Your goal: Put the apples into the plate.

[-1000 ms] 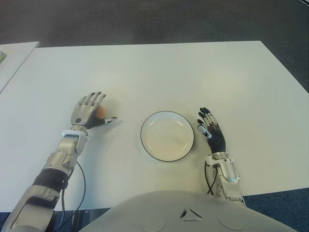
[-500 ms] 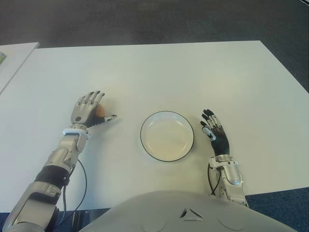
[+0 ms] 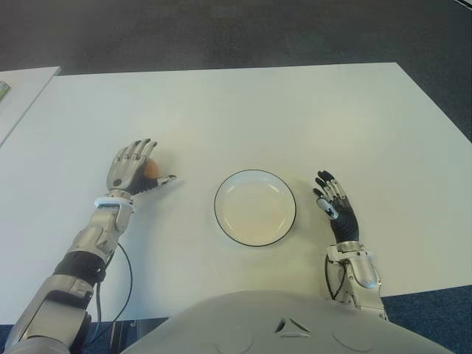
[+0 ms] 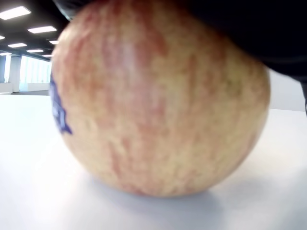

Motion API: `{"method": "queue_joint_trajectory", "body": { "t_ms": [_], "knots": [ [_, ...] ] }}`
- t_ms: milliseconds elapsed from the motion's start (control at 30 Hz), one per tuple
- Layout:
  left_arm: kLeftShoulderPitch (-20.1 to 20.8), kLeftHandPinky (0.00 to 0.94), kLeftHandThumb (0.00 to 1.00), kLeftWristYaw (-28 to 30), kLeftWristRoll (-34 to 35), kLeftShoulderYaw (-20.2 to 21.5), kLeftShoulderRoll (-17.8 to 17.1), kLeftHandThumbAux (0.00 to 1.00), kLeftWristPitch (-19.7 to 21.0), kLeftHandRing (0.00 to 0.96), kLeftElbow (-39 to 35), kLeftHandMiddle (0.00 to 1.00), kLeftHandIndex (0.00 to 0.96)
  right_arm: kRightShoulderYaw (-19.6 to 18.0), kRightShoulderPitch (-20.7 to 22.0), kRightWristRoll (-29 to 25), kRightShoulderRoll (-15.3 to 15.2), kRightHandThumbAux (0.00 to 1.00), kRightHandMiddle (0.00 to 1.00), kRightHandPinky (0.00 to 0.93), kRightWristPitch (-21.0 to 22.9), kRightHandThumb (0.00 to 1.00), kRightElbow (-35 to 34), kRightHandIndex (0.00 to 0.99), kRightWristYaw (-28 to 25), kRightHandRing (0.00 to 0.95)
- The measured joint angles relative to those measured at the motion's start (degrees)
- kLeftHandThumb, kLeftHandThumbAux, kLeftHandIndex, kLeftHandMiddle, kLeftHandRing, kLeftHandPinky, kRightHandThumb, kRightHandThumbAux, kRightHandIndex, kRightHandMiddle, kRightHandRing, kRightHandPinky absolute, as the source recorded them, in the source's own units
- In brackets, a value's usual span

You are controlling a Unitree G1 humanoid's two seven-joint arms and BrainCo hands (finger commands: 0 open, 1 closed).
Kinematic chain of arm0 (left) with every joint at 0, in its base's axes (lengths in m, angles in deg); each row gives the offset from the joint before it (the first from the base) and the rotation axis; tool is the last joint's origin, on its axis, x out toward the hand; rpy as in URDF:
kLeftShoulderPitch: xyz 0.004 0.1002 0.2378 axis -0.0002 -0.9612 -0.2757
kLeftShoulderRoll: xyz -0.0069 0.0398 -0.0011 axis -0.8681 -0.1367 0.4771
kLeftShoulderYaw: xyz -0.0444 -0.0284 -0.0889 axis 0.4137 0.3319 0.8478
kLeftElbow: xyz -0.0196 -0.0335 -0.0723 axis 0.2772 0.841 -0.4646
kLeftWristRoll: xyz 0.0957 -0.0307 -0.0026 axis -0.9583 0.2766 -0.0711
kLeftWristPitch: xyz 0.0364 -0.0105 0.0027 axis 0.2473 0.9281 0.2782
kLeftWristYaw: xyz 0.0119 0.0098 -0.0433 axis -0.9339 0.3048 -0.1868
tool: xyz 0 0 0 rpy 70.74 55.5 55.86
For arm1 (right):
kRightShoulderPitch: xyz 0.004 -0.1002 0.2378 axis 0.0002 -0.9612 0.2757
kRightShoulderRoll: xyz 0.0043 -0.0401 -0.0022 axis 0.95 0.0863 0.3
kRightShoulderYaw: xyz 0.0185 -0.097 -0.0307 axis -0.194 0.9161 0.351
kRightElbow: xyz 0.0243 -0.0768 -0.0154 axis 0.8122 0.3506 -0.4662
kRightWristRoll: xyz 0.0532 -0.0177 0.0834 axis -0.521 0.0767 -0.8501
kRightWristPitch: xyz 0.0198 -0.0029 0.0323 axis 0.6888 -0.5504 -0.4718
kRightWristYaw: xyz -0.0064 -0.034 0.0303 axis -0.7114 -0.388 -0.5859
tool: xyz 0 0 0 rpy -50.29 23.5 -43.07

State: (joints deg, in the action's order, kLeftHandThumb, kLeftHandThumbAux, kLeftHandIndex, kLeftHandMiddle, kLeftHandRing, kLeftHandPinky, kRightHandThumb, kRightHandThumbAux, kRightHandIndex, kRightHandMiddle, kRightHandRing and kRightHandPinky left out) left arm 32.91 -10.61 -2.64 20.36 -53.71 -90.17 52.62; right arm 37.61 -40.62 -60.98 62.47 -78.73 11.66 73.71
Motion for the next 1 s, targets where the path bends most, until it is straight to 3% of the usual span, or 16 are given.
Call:
{"method": "queue_joint_trajectory", "body": {
  "t_ms": [300, 567, 633, 700, 733, 833, 867, 1000],
  "knots": [
    [0.07, 0.021, 0.252, -0.90, 1.57, 0.01, 0.51, 0.313, -1.14, 0.000, 1.31, 0.000, 0.014, -1.71, -0.19, -2.73, -0.99, 0.490, 0.000, 0.000, 0.67, 0.238, -0.06, 0.000, -1.88, 0.000],
    [1.82, 0.158, 0.279, -0.93, 3.93, 0.31, 0.76, 0.438, -2.22, 0.099, 4.33, 0.107, 0.098, -2.20, -0.14, -3.67, -1.95, 0.535, 0.000, 0.000, 2.17, 0.252, -0.72, 0.000, -2.73, 0.000],
    [2.88, 0.307, 0.406, -1.57, 4.22, 0.48, 0.70, 0.501, -2.81, 0.261, 6.05, 0.258, 0.224, -2.29, -0.08, -3.76, -2.18, 0.546, 0.000, 0.000, 2.32, 0.250, -0.84, 0.000, -2.79, 0.000],
    [4.08, 0.407, 0.473, -2.43, 4.45, 0.48, 0.95, 0.523, -3.24, 0.365, 8.19, 0.359, 0.281, -2.36, 0.02, -3.84, -2.40, 0.550, 0.000, 0.000, 2.37, 0.250, -0.96, 0.000, -2.87, 0.000],
    [4.72, 0.501, 0.560, -2.65, 4.46, 0.41, 1.05, 0.584, -3.33, 0.463, 9.33, 0.460, 0.334, -2.41, 0.06, -3.93, -2.50, 0.554, 0.000, 0.000, 2.49, 0.255, -0.98, 0.000, -2.92, 0.000],
    [5.55, 0.635, 0.670, -2.60, 4.41, -0.15, 1.44, 0.655, -2.35, 0.601, 10.56, 0.601, 0.402, -2.60, 0.16, -4.39, -2.66, 0.562, 0.000, 0.000, 3.49, 0.266, -1.12, 0.000, -3.01, 0.000],
    [5.70, 0.663, 0.734, -2.56, 4.39, -0.26, 1.41, 0.658, -1.74, 0.638, 10.51, 0.568, 0.408, -2.70, 0.17, -4.55, -2.69, 0.565, 0.000, 0.000, 3.72, 0.272, -1.24, 0.000, -3.01, 0.000],
    [5.80, 0.704, 0.819, -1.88, 4.41, -0.73, 1.54, 0.662, 0.83, 0.698, 9.25, 0.525, 0.415, -3.07, 0.08, -5.27, -2.80, 0.569, 0.000, 0.000, 4.60, 0.285, -1.72, 0.000, -3.13, 0.000]
  ]
}}
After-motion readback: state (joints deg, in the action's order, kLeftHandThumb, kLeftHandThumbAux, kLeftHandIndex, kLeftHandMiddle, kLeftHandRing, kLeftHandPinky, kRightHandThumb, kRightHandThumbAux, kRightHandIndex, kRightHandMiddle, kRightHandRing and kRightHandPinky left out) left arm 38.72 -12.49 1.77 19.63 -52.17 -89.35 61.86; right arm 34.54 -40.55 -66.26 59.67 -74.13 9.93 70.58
